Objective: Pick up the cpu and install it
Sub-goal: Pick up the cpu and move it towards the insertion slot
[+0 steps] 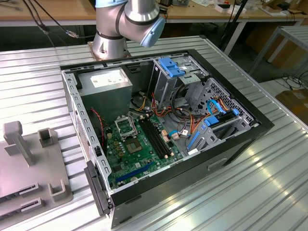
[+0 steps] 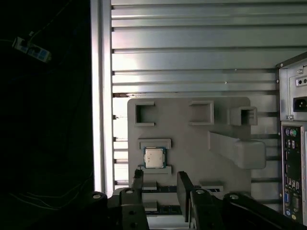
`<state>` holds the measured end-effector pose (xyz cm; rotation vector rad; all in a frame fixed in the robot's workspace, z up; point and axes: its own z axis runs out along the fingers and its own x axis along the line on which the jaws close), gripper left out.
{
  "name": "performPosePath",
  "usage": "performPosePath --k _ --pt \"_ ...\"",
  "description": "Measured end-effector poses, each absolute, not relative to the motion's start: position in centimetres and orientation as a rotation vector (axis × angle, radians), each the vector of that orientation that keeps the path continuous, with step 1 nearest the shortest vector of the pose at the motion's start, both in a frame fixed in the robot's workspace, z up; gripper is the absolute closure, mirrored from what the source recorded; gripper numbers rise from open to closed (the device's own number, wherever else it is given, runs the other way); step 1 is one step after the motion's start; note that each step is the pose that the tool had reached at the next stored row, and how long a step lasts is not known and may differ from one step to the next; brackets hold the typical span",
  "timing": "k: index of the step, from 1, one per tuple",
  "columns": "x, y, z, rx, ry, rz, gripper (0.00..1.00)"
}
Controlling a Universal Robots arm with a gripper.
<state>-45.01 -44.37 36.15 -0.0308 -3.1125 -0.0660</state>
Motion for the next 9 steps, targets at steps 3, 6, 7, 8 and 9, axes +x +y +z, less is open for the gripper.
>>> performPosePath --k 3,6,7,8,9 --pt "-45.02 -44.37 36.15 -0.031 -3.112 -0.066 0.47" --pt "-45.04 -44.37 36.14 -0.031 -3.113 -0.066 0.34" --pt "-45.04 -44.36 36.15 -0.031 -3.112 -0.066 0.34" --pt "-45.05 -44.36 36.15 -0.031 -3.112 -0.066 0.34" --pt "-45.05 -44.37 36.15 -0.031 -3.112 -0.066 0.34"
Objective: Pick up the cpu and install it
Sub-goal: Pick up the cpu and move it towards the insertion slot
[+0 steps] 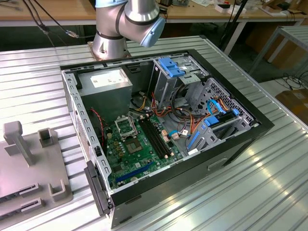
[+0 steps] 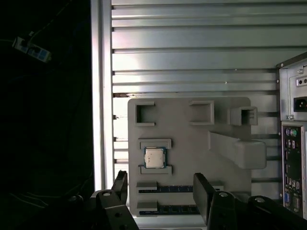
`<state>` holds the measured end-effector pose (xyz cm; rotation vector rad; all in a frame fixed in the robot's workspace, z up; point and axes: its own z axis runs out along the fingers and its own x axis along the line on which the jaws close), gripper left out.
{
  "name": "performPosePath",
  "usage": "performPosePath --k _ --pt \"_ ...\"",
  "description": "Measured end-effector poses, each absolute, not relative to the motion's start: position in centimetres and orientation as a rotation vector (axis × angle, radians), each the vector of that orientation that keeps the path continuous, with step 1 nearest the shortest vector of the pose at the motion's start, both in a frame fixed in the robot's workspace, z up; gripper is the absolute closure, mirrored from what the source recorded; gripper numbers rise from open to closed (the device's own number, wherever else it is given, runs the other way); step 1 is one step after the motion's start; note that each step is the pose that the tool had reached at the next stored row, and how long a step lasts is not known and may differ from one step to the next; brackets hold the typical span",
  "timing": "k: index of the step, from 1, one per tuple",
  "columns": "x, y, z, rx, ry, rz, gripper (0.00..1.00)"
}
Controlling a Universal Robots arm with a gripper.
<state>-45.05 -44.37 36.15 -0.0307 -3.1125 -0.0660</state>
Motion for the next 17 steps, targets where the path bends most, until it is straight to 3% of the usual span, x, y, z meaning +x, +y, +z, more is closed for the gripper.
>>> performPosePath --k 17 --pt "-45.71 -44.39 36.05 0.019 -3.112 -0.066 0.34"
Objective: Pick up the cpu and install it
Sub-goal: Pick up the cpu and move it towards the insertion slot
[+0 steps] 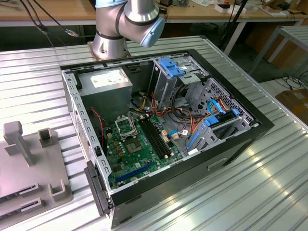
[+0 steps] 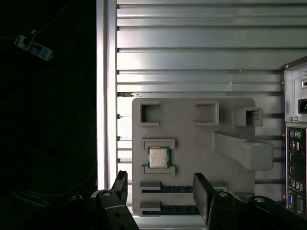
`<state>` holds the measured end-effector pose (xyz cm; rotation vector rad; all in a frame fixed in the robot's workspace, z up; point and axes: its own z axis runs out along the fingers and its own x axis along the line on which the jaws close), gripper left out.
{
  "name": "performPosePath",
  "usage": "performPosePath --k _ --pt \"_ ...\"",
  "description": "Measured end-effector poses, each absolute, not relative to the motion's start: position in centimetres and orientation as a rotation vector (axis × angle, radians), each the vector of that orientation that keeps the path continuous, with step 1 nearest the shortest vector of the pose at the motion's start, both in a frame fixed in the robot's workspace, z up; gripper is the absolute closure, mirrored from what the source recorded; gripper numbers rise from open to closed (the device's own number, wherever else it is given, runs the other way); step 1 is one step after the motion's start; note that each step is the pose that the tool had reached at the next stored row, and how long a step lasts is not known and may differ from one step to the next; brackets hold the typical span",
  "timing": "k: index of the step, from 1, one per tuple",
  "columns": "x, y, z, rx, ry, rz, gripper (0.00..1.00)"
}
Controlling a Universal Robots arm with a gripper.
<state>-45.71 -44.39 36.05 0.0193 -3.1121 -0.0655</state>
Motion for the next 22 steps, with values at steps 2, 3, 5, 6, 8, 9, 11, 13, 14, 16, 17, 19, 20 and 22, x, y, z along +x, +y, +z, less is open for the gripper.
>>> performPosePath --k 2,3,5,6,8,9,11,13,14,16,17,19,20,22 --pt "-45.71 -44.39 35.97 0.072 -3.11 -0.064 0.34" --pt "-45.7 -44.4 35.91 0.108 -3.109 -0.064 0.34" --pt "-45.71 -44.41 35.82 0.159 -3.106 -0.063 0.34" --pt "-45.7 -44.48 35.78 0.161 -3.106 -0.063 0.34" --pt "-45.7 -44.66 35.78 0.162 -3.106 -0.063 0.34" --pt "-45.71 -44.71 35.78 0.163 -3.106 -0.063 0.34" --pt "-45.71 -44.78 35.76 0.165 -3.107 -0.063 0.34" --pt "-45.7 -44.81 35.72 0.167 -3.107 -0.063 0.34" --pt "-45.7 -44.83 35.7 0.168 -3.106 -0.063 0.34" --pt "-45.71 -44.84 35.68 0.169 -3.106 -0.063 0.34" --pt "-45.71 -44.84 35.65 0.17 -3.106 -0.063 0.34" --pt "-45.71 -44.84 35.6 0.171 -3.106 -0.063 0.34" --pt "-45.71 -44.84 35.56 0.172 -3.106 -0.063 0.34" --pt "-45.71 -44.85 35.51 0.172 -3.106 -0.063 0.34"
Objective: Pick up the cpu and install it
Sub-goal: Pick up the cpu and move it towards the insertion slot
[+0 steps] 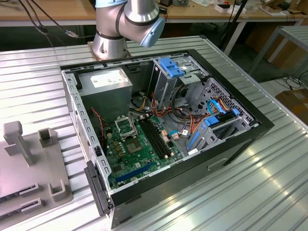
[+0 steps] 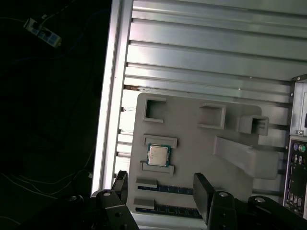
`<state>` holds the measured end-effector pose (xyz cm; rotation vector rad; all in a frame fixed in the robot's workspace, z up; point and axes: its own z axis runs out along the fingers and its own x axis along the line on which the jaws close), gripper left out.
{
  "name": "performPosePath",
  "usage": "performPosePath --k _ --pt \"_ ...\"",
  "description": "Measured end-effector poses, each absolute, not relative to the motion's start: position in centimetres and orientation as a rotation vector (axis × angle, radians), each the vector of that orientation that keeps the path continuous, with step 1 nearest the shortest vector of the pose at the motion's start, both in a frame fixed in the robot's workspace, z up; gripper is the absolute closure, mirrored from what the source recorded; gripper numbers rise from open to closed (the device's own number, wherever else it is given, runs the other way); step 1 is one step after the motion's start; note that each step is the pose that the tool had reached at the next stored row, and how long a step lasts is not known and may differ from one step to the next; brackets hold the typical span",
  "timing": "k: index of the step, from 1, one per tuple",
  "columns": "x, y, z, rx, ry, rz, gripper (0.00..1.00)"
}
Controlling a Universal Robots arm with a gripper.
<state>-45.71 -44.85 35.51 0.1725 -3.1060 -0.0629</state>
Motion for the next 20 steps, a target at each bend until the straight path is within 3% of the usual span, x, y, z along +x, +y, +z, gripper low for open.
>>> performPosePath --k 20 --pt "-45.7 -44.8 34.1 0.173 -3.106 -0.066 0.34"
